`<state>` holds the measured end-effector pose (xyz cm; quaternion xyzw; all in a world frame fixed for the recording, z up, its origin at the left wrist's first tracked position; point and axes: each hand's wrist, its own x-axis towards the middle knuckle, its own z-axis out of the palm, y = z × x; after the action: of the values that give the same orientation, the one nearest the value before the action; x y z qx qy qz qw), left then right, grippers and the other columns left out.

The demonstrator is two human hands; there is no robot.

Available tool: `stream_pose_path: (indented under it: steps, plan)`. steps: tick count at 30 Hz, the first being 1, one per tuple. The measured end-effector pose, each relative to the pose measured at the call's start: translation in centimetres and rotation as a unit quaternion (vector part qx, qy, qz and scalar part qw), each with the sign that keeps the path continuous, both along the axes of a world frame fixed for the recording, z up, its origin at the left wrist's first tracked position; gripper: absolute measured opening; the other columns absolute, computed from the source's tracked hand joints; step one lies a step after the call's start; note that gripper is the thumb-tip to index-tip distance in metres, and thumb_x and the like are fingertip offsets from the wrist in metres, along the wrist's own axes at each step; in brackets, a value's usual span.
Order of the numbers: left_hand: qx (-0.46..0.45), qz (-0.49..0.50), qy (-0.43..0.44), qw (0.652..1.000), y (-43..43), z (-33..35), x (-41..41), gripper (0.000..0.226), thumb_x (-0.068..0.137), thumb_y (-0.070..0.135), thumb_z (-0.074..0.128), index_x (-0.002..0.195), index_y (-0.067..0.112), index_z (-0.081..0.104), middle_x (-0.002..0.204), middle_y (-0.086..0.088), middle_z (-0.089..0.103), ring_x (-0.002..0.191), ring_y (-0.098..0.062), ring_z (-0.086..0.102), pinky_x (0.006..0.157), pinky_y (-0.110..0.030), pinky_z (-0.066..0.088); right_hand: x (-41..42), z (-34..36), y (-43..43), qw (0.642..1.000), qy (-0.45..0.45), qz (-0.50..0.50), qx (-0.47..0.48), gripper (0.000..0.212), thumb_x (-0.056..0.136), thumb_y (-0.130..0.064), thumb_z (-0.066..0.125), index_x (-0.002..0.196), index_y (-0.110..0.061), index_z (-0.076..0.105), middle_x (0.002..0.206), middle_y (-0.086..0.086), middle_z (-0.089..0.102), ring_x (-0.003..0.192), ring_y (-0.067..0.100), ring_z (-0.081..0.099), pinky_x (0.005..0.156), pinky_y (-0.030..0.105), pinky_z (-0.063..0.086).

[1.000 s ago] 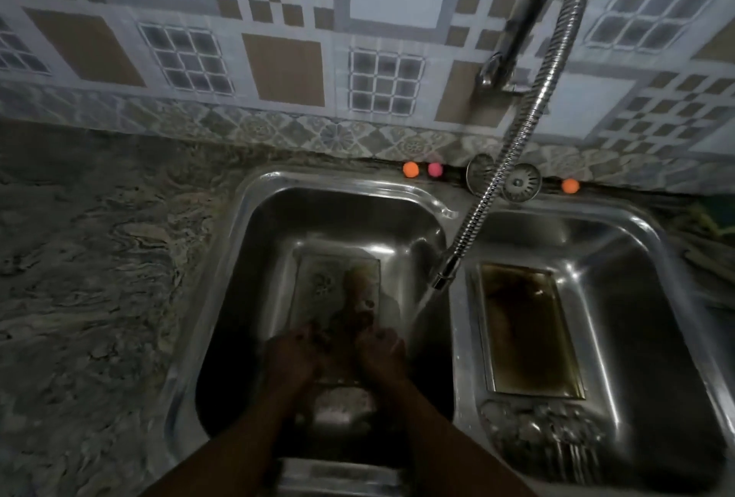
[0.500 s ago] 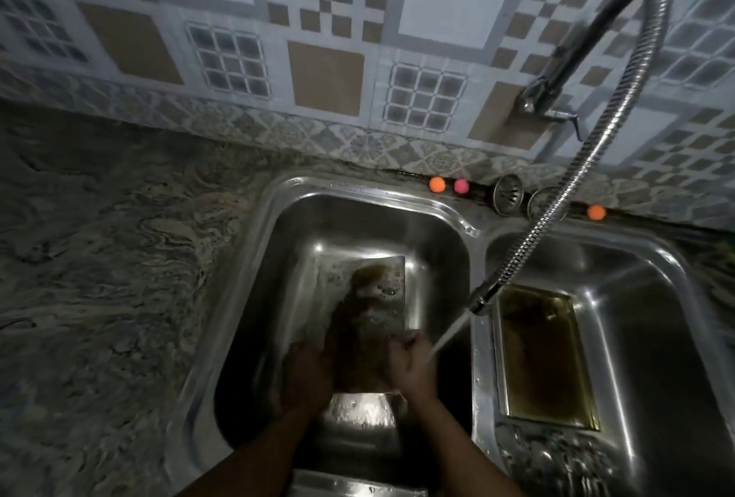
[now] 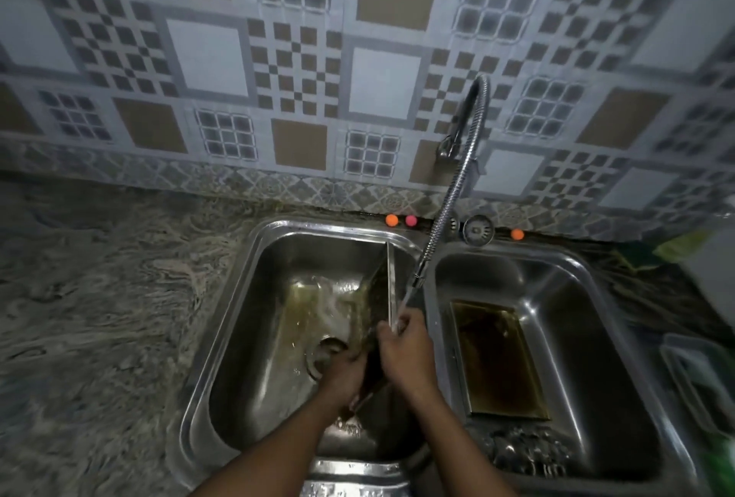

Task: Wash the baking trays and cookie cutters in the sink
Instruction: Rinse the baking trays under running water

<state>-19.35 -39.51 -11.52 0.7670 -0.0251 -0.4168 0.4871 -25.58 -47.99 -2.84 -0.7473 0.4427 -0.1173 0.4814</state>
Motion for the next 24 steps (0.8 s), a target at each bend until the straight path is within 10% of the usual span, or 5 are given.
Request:
stream_pose_path:
  steps: [7, 17, 24]
  plan:
    - [-0.052, 0.01, 0.016, 0.998, -0.4, 5.1, -1.8, 0.009, 0.086, 0.026, 0.074, 0.083, 0.018, 0.071, 0.077, 0.008, 0.071, 0.07, -0.005, 0.063, 0.056, -0.014, 0.045, -3.7, 3.9, -3.0, 1.0, -0.02, -0.015, 0.001, 0.047, 0.096, -0.015, 0.053, 0.143, -0.017, 0.047, 0.135, 0.002, 0.057, 0.123, 0.02, 0.055, 0.104, 0.033, 0.045]
    - [-0.141, 0.066, 0.217, 0.964, 2.3, 5.5, -1.8, 0.053, 0.084, -0.005, 0.067, 0.129, 0.02, 0.053, 0.105, -0.017, 0.07, 0.076, -0.027, 0.074, 0.059, -0.037, 0.061, -5.7, 5.4, -5.9, 0.992, 0.045, 0.047, 0.112, 0.023, 0.093, -0.003, 0.052, 0.099, -0.012, 0.073, 0.094, 0.015, 0.073, 0.09, 0.03, 0.07, 0.084, 0.043, 0.058]
    - [-0.114, 0.129, 0.141, 0.975, 4.4, 6.6, -0.6, 0.07, 0.076, -0.013, 0.07, 0.131, 0.025, 0.051, 0.112, -0.019, 0.066, 0.083, -0.036, 0.074, 0.07, -0.05, 0.061, -5.1, 3.7, -3.9, 0.918, 0.25, 0.229, -0.205, 0.027, 0.091, -0.005, 0.052, 0.109, -0.016, 0.068, 0.112, 0.007, 0.067, 0.106, 0.023, 0.063, 0.095, 0.037, 0.048]
